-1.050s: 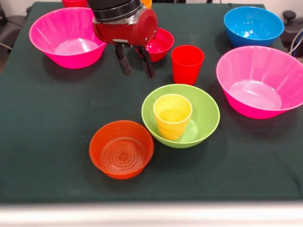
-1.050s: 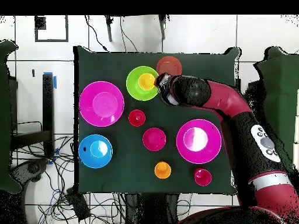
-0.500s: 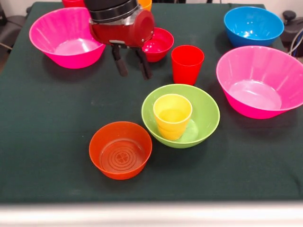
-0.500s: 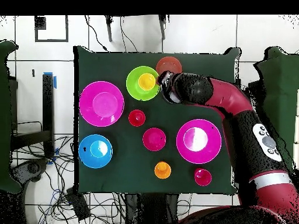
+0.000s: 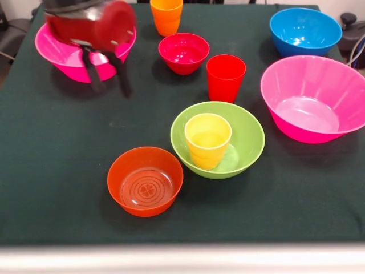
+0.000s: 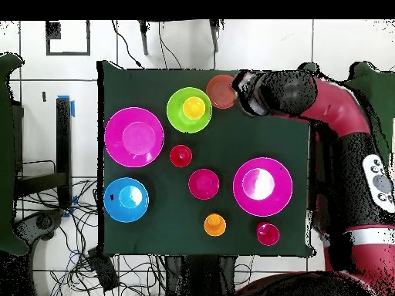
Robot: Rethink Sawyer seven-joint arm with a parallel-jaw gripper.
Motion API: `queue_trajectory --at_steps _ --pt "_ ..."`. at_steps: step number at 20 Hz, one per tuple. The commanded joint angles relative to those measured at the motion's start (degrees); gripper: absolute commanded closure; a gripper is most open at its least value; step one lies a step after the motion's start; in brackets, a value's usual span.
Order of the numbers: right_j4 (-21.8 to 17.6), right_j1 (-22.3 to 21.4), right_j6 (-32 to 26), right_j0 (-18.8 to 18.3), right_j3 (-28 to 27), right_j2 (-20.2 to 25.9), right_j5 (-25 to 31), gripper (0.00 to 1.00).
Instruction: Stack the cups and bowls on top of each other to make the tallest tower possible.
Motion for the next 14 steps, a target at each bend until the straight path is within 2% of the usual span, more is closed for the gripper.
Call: queue_trajectory --at_steps 1,4,14 --pt "-5.58 0.54 -10.33 0.67 -9.69 -3.62 10.72 0.00" --pt "-8.00 -0.01 -12.31 -0.57 -6.10 -3.42 5.14 0.00" --pt "-10.59 -0.87 -10.38 -1.10 -3.89 -3.91 2.73 0.00"
